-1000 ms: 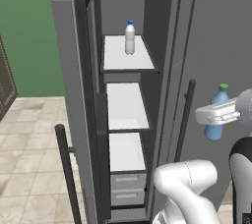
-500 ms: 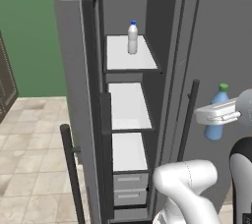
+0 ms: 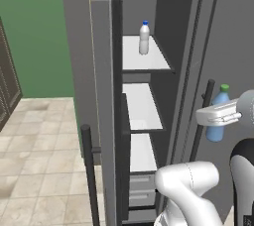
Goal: Take the bottled waters from the counter and place them in the freezer to freeze. Close the freezer door after placing the bottles.
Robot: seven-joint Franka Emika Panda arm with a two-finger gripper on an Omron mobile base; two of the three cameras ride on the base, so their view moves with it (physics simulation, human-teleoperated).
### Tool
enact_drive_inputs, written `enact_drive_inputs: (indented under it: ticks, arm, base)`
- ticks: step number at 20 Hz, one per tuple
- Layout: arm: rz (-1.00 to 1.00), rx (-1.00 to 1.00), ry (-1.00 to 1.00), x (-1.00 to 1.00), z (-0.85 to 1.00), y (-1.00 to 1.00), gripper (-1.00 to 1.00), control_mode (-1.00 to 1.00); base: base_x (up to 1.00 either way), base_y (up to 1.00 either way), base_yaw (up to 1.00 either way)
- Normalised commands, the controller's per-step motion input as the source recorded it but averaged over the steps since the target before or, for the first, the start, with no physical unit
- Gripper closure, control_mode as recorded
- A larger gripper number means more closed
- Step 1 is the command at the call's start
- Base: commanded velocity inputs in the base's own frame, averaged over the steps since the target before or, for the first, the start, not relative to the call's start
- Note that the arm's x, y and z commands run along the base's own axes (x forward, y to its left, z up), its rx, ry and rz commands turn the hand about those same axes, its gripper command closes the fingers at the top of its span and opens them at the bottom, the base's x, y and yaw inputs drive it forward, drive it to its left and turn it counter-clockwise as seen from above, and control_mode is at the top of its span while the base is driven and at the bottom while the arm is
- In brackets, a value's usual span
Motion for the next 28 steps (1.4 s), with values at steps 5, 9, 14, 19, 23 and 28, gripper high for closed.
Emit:
enact_drive_inputs:
  ticks: [5,9,14,19,23,28]
  arm:
    - [0.0,0.0,0.0,0.0,0.0,0.0,1.0,1.0]
    - [0.0,0.0,0.0,0.0,0.0,0.0,1.0,1.0]
    - [0.0,0.0,0.0,0.0,0.0,0.0,1.0,1.0]
    - [0.0,0.0,0.0,0.0,0.0,0.0,1.0,1.0]
    - [0.0,0.0,0.0,0.01,0.0,0.12,1.0,-1.0]
    - [-0.05,0.0,0.0,0.04,0.0,0.14,1.0,-1.0]
  base:
    - [0.14,0.29,0.0]
    - [0.24,0.15,0.0]
    - [0.1,0.27,0.0]
    - [0.03,0.22,0.0]
    - [0.01,0.06,0.0]
    - [0.0,0.0,0.0]
